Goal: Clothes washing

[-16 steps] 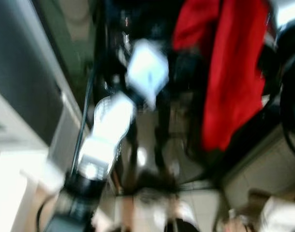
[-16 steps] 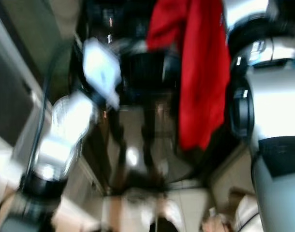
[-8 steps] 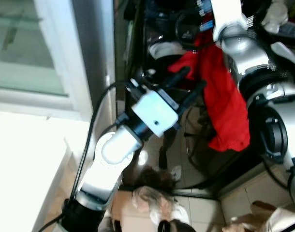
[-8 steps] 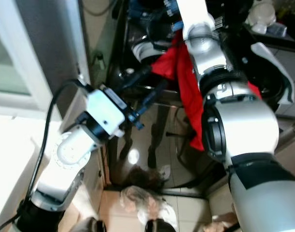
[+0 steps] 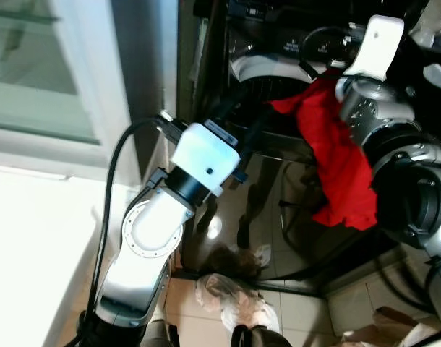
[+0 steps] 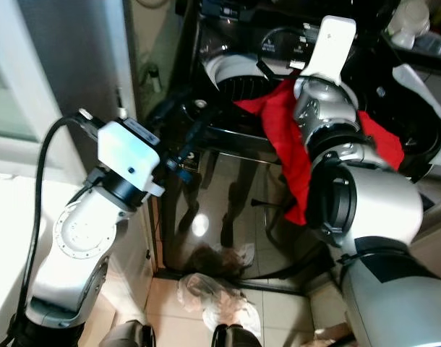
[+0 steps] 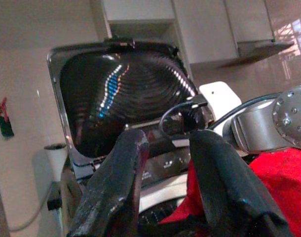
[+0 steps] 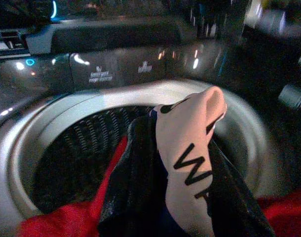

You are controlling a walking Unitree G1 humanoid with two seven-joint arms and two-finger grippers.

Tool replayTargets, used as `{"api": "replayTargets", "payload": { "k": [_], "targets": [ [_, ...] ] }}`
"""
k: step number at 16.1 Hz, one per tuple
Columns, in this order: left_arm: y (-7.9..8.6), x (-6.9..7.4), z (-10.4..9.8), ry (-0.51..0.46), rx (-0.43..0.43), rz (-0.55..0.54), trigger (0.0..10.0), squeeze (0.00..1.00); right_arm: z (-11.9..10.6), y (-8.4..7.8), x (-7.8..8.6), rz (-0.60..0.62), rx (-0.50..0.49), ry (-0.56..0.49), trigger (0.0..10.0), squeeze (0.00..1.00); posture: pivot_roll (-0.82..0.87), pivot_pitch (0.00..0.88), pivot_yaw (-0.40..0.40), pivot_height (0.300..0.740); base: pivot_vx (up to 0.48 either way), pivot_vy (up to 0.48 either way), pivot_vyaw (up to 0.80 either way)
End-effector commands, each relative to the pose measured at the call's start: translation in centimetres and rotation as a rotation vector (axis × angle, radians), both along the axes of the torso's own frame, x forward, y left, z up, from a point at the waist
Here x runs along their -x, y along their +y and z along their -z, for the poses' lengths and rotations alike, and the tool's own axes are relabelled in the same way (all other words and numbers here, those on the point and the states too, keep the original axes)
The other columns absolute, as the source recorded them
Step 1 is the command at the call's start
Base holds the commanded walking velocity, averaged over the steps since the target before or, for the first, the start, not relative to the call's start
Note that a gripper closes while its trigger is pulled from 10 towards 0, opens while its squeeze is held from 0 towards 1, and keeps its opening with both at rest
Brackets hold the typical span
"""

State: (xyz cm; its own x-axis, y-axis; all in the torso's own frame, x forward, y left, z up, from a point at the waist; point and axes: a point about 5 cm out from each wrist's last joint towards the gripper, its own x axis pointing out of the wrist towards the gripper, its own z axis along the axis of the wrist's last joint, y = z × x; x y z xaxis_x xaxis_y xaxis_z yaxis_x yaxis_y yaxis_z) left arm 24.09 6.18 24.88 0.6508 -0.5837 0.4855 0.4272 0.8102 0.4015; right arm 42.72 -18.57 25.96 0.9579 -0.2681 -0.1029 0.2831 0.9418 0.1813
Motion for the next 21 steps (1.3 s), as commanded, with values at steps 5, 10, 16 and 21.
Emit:
{"api": "replayTargets", "payload": {
  "k": [5,10,16,21],
  "targets": [
    [-0.1,0.6,-0.3,0.004,-0.021,-0.010,10.0,0.00,-1.7,-0.7,0.0,0.036,-0.242,-0.105,10.0,1.00,0.22,0.143,-0.122,0.736,0.000,0.000,0.00],
    [-0.3,0.3,0.0,0.031,-0.030,0.000,10.0,0.00,-2.9,-1.5,0.0,0.083,-0.503,-0.173,10.0,1.00,0.21,0.137,-0.109,0.736,0.000,0.000,0.00],
    [-0.1,-0.4,0.0,0.041,-0.013,-0.024,10.0,0.00,-6.0,-2.2,0.2,0.039,0.240,-0.128,10.0,1.00,0.18,0.092,-0.113,0.736,0.000,0.000,0.00],
    [-0.3,-1.4,-0.1,0.025,-0.021,-0.013,10.0,0.00,-5.5,-2.3,0.2,0.045,0.663,-0.051,10.0,1.00,0.14,0.048,-0.101,0.736,0.000,0.000,0.00]
  ]
}}
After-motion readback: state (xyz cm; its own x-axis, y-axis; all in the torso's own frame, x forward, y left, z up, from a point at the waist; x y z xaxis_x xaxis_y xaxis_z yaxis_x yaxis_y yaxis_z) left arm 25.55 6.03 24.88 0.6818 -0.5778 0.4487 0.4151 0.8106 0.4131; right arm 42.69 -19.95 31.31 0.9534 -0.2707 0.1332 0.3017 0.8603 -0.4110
